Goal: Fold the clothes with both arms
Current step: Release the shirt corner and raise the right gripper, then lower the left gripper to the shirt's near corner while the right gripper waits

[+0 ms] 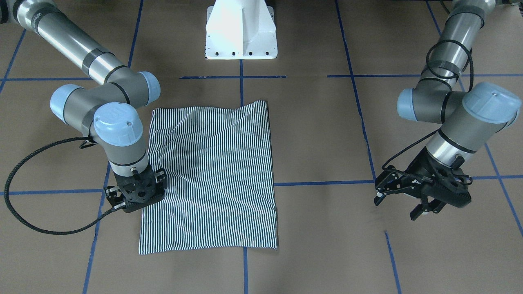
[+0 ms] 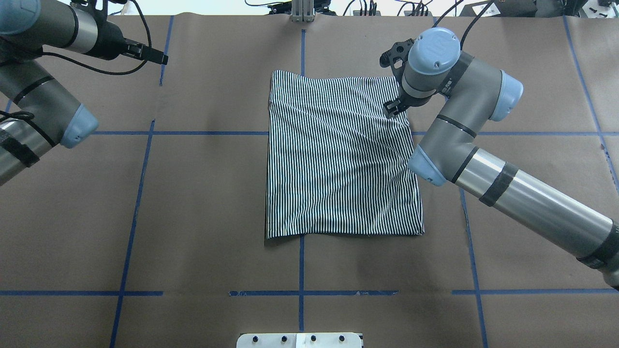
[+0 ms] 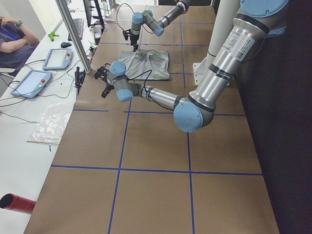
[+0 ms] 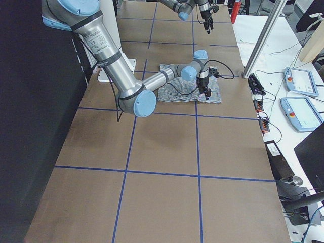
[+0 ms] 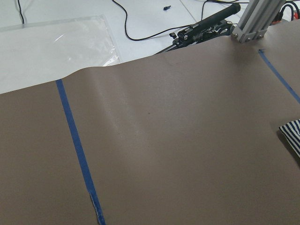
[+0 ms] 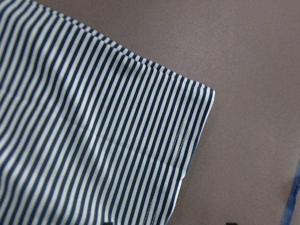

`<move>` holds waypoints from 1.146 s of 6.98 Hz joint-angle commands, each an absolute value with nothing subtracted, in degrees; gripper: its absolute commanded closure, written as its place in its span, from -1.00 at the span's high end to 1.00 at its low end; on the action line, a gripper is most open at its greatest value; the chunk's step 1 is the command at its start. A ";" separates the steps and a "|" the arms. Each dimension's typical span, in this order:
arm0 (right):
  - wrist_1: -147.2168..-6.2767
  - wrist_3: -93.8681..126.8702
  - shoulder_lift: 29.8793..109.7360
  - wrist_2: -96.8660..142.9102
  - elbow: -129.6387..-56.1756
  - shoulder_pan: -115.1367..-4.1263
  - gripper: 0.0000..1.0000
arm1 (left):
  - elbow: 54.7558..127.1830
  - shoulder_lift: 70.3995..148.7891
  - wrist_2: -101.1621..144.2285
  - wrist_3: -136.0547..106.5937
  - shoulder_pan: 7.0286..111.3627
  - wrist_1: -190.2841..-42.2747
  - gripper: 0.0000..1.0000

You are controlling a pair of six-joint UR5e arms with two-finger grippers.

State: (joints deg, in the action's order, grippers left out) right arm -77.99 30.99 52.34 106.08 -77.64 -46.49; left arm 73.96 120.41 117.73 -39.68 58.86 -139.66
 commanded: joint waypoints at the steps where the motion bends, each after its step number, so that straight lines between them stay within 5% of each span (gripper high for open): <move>1: -77.87 41.08 55.69 115.46 -85.98 -49.30 1.00 | 78.63 119.98 117.77 -48.71 56.80 -139.22 1.00; 4: -77.70 70.59 72.72 114.97 -111.72 -46.08 1.00 | 91.18 115.94 114.28 -66.21 46.97 -138.96 1.00; 7: -53.14 92.76 85.05 105.16 -115.66 -39.65 0.99 | 96.15 114.43 99.90 -85.63 31.61 -138.78 1.00; 8: -53.17 98.55 85.16 101.03 -116.19 -37.72 0.98 | 96.24 113.91 95.84 -91.52 27.46 -138.52 0.72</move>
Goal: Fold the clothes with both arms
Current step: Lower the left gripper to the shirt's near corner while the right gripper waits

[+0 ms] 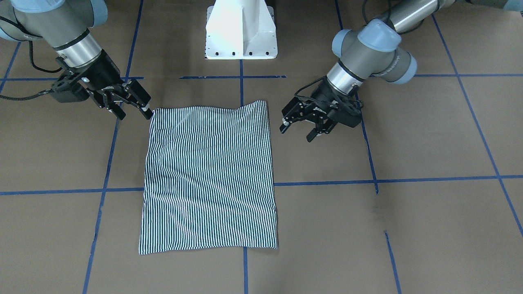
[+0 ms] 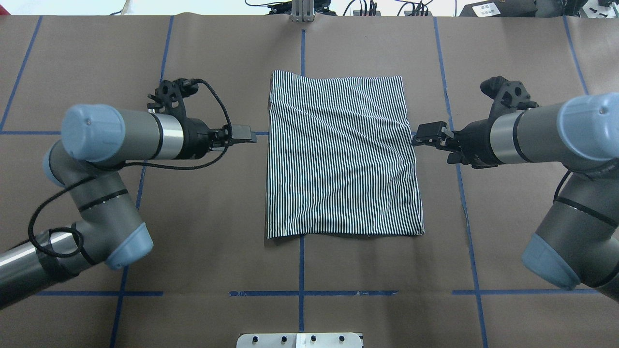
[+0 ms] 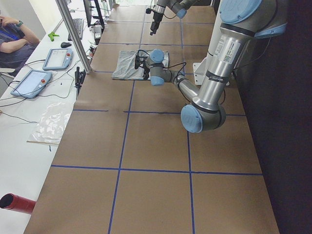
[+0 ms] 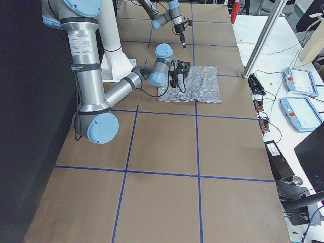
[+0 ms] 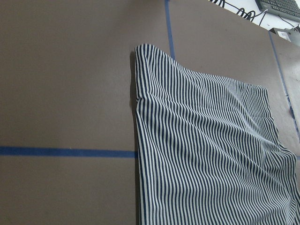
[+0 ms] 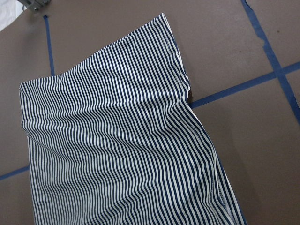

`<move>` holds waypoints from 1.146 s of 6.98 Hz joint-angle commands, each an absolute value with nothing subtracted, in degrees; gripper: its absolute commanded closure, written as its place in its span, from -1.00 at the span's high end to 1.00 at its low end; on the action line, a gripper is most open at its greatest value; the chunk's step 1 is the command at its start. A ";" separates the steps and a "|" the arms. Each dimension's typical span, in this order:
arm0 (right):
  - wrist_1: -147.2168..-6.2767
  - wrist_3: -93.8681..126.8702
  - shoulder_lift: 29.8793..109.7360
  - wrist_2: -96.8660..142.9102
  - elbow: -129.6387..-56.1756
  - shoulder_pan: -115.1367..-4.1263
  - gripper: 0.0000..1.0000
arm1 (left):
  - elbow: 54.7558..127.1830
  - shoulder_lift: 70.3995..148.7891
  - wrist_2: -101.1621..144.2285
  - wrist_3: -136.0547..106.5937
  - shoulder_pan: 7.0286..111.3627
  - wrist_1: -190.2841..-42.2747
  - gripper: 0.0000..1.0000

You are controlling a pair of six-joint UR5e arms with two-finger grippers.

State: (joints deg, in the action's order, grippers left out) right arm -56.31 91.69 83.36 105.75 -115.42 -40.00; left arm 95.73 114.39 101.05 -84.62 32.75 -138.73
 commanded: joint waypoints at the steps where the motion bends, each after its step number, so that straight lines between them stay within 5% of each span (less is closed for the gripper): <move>1: -53.26 99.31 85.17 96.38 -116.10 -35.44 0.98 | 96.15 113.38 90.75 -98.19 22.81 -138.34 0.20; 8: -53.17 99.23 85.17 96.06 -115.93 -35.33 1.00 | 96.06 113.73 87.28 -100.55 17.23 -134.13 0.20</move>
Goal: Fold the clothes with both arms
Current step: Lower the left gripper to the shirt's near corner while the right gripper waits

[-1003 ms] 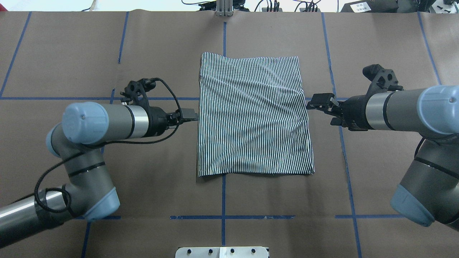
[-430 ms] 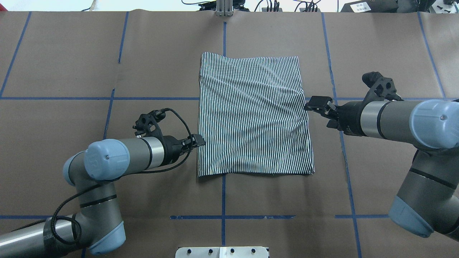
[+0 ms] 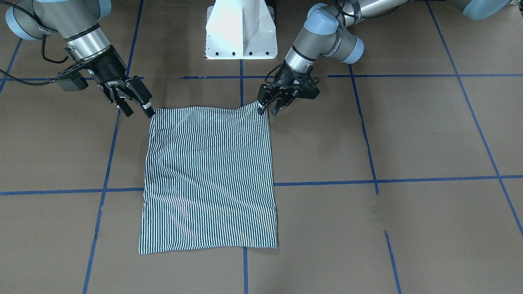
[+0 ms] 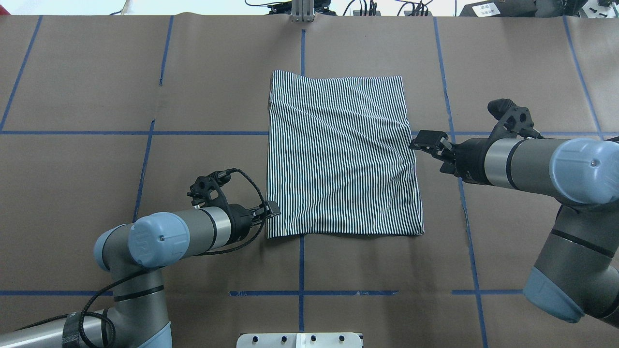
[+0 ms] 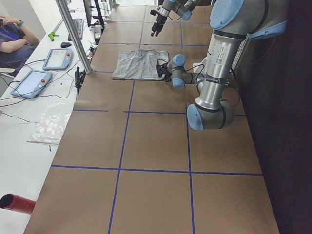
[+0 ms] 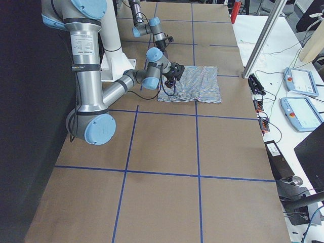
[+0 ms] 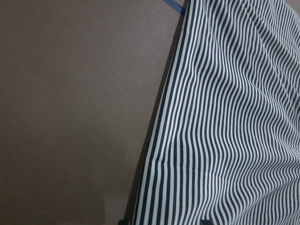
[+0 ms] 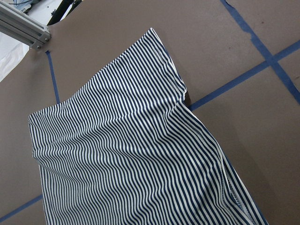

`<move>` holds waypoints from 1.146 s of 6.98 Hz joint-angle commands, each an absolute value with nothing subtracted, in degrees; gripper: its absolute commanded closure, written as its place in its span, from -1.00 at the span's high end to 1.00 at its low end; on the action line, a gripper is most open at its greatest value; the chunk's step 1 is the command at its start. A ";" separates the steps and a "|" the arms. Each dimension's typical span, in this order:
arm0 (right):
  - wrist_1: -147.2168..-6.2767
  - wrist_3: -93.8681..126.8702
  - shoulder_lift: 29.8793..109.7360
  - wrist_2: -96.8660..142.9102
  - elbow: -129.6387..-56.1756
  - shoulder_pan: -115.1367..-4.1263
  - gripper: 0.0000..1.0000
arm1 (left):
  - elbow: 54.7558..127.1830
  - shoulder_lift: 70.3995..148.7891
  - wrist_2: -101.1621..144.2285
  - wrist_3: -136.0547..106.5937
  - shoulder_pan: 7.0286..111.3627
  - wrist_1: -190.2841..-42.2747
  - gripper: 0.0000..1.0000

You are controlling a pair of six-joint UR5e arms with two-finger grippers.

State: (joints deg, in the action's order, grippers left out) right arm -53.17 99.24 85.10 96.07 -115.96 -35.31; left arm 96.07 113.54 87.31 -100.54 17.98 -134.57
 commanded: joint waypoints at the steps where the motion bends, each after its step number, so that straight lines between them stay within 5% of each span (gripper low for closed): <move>1: -53.17 99.23 85.17 95.98 -115.84 -35.33 1.00 | 96.06 113.90 87.28 -100.55 17.14 -134.12 0.20; 8: -53.09 98.97 85.25 96.06 -115.75 -35.33 1.00 | 95.89 113.99 86.84 -100.63 14.68 -134.21 0.20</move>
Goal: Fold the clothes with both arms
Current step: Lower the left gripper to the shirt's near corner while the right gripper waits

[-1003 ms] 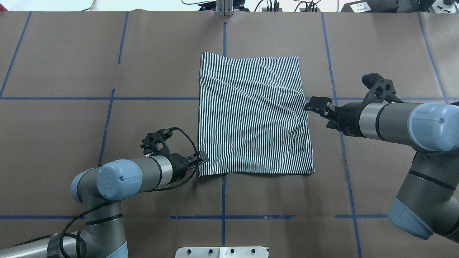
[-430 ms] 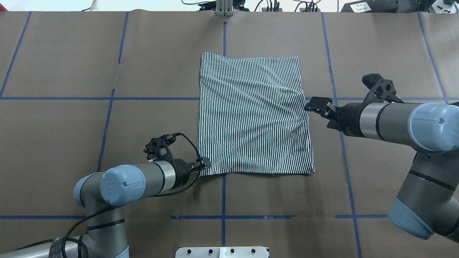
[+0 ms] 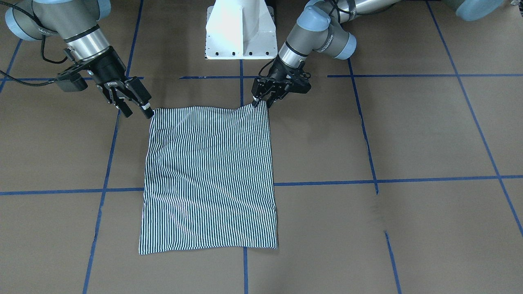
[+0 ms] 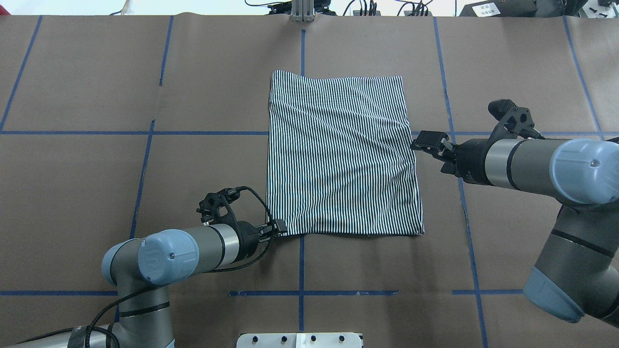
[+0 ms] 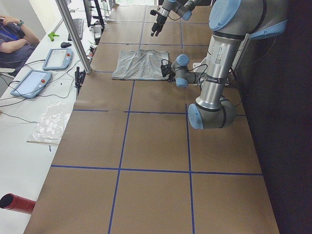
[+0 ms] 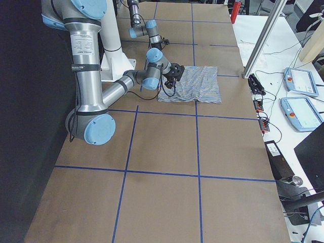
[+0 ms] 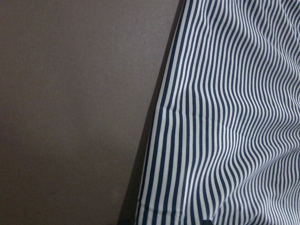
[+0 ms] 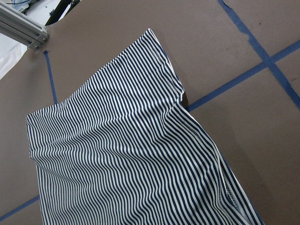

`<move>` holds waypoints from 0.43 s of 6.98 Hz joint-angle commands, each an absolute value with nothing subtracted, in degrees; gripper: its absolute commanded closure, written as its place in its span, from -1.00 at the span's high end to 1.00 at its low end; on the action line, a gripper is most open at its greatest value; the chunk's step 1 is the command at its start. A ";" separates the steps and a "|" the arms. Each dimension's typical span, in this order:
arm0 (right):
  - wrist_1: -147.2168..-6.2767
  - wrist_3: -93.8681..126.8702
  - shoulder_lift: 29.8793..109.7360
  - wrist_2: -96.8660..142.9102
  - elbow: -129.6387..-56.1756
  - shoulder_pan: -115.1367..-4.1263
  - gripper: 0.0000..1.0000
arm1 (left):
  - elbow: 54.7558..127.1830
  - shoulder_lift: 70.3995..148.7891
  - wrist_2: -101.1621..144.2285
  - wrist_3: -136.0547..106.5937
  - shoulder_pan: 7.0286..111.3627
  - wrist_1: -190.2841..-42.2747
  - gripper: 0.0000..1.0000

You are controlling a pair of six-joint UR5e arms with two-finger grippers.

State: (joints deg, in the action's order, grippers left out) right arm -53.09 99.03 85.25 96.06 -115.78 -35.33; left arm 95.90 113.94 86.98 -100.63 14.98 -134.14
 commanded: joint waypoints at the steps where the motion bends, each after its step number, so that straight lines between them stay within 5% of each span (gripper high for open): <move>1: -53.09 99.05 85.25 95.98 -115.75 -35.33 1.00 | 95.98 114.26 86.84 -100.72 14.68 -134.12 0.08; 2: -53.09 99.05 85.25 95.98 -115.75 -35.33 1.00 | 95.98 114.34 86.84 -102.29 14.68 -134.21 -0.17; 3: -53.09 99.05 85.25 95.98 -115.75 -35.33 1.00 | 95.89 114.26 86.84 -102.30 14.68 -134.21 -0.17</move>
